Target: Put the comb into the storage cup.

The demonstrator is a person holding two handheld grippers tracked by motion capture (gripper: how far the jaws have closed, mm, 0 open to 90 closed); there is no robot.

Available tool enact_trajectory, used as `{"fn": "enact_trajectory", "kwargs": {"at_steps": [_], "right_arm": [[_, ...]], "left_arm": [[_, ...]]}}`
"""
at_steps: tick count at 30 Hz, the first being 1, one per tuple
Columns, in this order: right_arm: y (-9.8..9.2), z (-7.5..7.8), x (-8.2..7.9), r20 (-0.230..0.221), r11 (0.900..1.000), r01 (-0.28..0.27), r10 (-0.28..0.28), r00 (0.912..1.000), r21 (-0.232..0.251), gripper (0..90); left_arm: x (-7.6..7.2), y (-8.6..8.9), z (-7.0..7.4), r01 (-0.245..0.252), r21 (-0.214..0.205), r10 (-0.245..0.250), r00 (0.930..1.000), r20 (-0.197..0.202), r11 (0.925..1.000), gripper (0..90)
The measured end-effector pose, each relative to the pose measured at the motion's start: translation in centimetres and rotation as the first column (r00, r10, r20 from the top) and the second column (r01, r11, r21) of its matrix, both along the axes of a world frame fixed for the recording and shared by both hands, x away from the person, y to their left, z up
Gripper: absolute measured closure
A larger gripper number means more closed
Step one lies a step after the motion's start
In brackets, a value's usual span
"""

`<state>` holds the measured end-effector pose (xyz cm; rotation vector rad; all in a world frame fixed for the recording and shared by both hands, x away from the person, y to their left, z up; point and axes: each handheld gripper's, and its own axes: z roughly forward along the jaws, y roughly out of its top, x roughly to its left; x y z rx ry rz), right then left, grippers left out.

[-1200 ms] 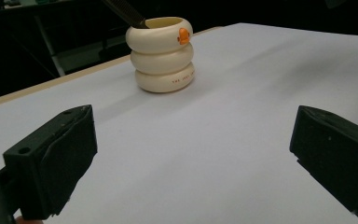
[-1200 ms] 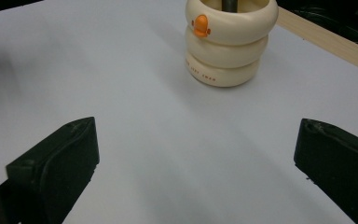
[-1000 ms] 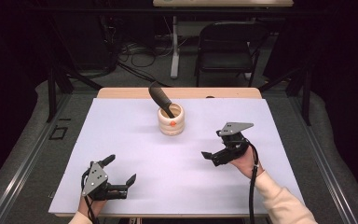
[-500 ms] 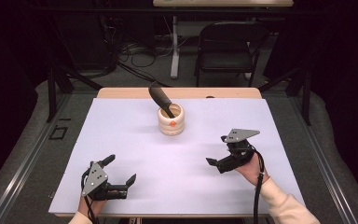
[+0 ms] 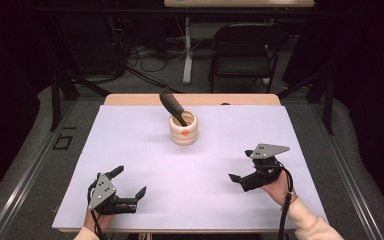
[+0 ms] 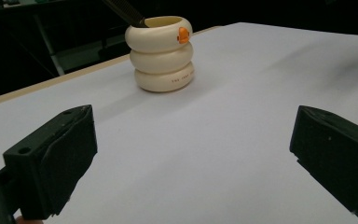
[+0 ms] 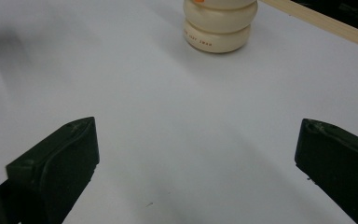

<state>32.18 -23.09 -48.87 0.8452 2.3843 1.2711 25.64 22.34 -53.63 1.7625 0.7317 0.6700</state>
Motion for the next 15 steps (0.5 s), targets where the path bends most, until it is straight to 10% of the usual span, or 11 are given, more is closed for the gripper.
{"fn": "enact_trajectory", "kwargs": {"at_steps": [15], "right_arm": [[-0.9, -1.1, -1.6, 0.014, 0.9999, 0.013, -0.013, 0.9998, 0.007, 0.0]], "left_arm": [[0.0, -0.1, 0.0, 0.000, 0.001, 0.000, 1.0000, -0.001, 1.0000, 0.7]]}}
